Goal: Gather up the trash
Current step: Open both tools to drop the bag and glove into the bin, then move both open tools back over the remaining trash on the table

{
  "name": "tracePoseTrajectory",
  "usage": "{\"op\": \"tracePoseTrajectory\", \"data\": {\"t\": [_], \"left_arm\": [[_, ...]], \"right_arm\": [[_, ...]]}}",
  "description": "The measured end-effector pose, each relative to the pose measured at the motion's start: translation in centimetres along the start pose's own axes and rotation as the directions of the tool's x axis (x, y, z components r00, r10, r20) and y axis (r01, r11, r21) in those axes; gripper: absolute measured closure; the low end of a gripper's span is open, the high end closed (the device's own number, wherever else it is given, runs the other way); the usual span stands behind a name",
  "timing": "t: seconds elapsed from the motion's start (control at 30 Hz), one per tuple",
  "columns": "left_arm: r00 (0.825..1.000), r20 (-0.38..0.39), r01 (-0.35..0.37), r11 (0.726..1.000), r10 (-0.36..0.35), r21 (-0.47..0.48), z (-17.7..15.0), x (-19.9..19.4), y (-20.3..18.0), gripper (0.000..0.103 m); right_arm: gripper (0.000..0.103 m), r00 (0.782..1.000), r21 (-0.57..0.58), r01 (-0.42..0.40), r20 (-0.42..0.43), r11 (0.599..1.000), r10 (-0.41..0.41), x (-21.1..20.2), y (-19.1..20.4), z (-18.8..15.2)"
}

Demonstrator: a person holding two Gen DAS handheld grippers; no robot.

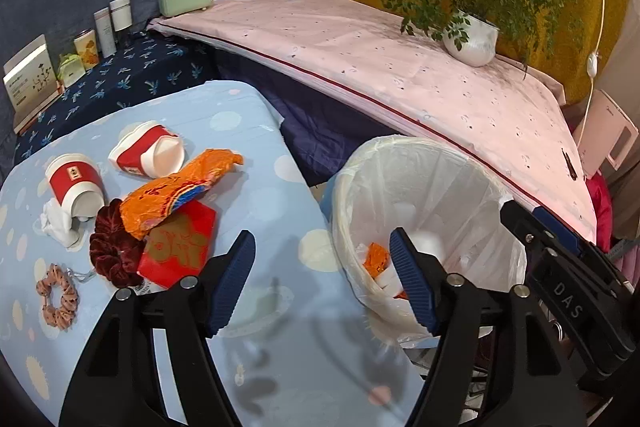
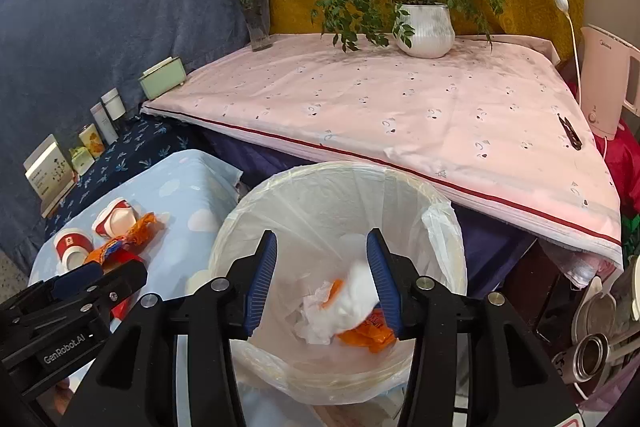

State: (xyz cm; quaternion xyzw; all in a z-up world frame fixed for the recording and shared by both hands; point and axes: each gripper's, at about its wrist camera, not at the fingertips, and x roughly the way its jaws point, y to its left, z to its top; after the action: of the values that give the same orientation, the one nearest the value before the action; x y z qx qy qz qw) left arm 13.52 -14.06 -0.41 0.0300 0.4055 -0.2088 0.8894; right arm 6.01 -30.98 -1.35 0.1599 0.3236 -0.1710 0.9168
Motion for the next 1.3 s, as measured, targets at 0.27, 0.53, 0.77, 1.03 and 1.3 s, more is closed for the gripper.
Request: {"op": "tracePoseTrajectory", "data": {"t": [0.27, 0.53, 0.77, 1.03, 1.3], "left_arm": [[1.000, 0.011, -0.020, 0.999, 0.021, -0.042, -0.6, -1.4, 2.4, 0.036], [0.998, 0.009, -0.057, 0.993, 0.058, -0.107, -1.7, -3.1, 6.3, 0.035], [0.994, -0.003, -0.110, 0.979, 0.111, -0.173, -3.3, -4.4, 10.7, 0.035], [0.985, -0.013, -0.171, 0.960, 0.173, -0.221, -4.9, -5.8, 15.5, 0.035], [0.978, -0.040, -0.207, 0.943, 0.204, -0.260, -6.4, -6.4, 19.4, 0.035]], "right_arm": [[0.047, 0.999, -0.031, -0.031, 0.011, 0.999, 0.031, -1.6, 2.4, -0.2], [0.045, 0.997, -0.078, -0.075, 0.004, 0.994, 0.076, -3.3, 5.9, -1.0], [0.045, 0.993, -0.118, -0.122, -0.020, 0.986, 0.120, -4.0, 9.6, -2.3], [0.045, 0.983, -0.168, -0.180, -0.052, 0.969, 0.173, -4.2, 14.3, -3.6], [0.045, 0.976, -0.210, -0.215, -0.089, 0.954, 0.201, -4.0, 17.9, -5.1]]}}
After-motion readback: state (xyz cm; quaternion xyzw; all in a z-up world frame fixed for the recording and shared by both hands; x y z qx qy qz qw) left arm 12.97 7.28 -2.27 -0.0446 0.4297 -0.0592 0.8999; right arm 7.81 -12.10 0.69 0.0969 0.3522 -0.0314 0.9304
